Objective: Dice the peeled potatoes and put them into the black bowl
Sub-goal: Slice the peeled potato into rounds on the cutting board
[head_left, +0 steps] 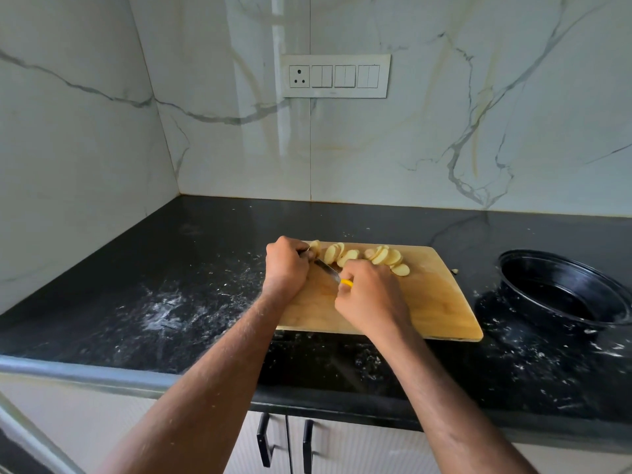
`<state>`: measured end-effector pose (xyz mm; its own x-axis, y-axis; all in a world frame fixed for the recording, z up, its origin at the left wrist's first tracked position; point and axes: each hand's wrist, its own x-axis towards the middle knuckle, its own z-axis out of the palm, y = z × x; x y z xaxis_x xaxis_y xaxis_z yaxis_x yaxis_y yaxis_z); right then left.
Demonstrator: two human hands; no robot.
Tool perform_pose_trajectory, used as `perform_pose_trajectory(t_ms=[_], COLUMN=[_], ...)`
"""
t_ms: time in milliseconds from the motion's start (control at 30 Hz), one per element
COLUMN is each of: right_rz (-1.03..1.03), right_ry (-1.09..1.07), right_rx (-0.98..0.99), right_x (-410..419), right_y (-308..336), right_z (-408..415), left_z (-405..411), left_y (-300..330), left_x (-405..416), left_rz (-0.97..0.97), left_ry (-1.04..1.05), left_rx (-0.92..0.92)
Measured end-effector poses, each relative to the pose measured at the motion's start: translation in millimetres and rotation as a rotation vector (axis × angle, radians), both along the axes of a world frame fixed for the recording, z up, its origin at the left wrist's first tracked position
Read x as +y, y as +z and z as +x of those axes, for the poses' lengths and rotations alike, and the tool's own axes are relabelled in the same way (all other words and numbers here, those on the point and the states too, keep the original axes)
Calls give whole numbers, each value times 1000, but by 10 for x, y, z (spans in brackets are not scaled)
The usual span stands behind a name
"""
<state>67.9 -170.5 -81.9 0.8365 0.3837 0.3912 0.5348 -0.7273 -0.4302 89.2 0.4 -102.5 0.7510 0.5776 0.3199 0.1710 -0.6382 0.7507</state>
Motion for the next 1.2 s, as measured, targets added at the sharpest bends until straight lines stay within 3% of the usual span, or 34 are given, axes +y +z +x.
perform_pose_trajectory(t_ms=[500,833,1200], right_rz=[275,296,227], right_ry=[26,3,56], right_rx=[-98,-89,-149], right_x=[-260,-240,-189], right_y=[-243,-311,-234], right_z=[270,371,429], left_z=[-40,-19,45], left_y=[10,16,41], left_x=[29,-12,-12], left_rz=[7,153,116], left_ry=[-32,-102,-127], left_rx=[-21,79,54])
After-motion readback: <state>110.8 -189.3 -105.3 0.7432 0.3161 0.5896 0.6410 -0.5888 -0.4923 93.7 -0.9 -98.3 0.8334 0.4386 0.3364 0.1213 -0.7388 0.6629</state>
